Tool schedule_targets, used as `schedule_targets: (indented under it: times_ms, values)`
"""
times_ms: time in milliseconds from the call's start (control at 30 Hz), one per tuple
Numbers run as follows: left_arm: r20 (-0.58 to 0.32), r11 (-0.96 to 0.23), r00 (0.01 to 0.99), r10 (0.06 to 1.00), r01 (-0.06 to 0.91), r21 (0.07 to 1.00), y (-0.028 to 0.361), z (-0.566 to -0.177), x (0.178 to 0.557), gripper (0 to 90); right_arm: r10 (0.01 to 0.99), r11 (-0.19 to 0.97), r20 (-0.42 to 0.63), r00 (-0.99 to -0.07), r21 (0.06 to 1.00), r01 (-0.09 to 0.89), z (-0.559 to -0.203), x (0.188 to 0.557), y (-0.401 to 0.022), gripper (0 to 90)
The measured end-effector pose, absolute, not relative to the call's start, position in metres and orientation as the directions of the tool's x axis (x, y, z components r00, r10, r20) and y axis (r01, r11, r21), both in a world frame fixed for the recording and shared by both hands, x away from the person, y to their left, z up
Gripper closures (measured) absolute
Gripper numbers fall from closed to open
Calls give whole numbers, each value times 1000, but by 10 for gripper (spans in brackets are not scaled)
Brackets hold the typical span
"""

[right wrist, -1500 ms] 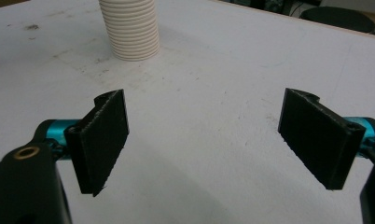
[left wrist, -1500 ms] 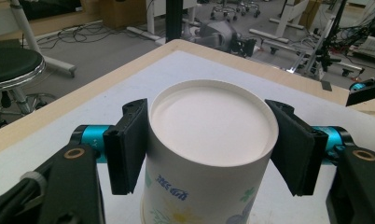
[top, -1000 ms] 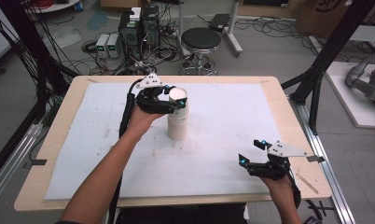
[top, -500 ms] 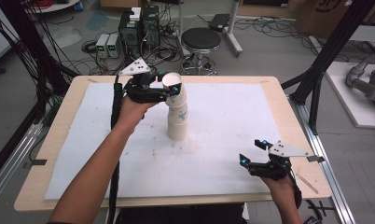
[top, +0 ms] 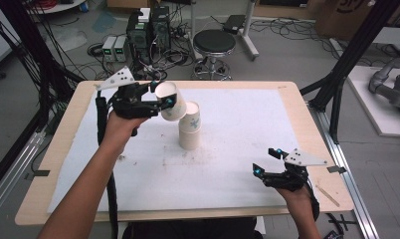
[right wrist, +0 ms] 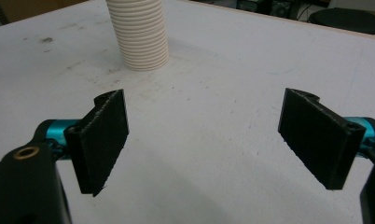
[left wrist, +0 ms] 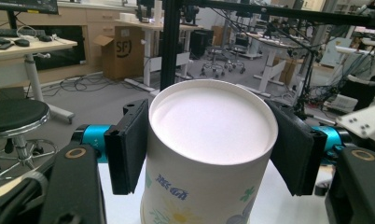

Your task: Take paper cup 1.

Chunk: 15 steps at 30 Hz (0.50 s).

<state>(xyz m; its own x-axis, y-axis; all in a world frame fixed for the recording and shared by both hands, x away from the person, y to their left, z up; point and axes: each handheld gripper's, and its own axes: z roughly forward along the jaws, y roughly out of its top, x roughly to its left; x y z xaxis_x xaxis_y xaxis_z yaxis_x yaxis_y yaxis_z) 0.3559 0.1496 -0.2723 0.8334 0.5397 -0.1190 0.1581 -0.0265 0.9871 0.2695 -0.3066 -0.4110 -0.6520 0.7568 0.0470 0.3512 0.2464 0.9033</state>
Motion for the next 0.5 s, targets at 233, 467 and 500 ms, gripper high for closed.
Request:
schedule_targets:
  times_ms: [233,467,500]
  values:
    - [-122,-39,830,544,171,985,161,-290,334,340,746,271,38,-665,895,355,-412,269,-303,164]
    - [-156,-5,831,534,188,982,169,-300,323,340,738,267,48,-673,895,357,-412,268,-298,164]
    - [-153,-11,831,534,188,982,169,-302,323,339,737,271,46,-675,894,357,-413,270,-298,164]
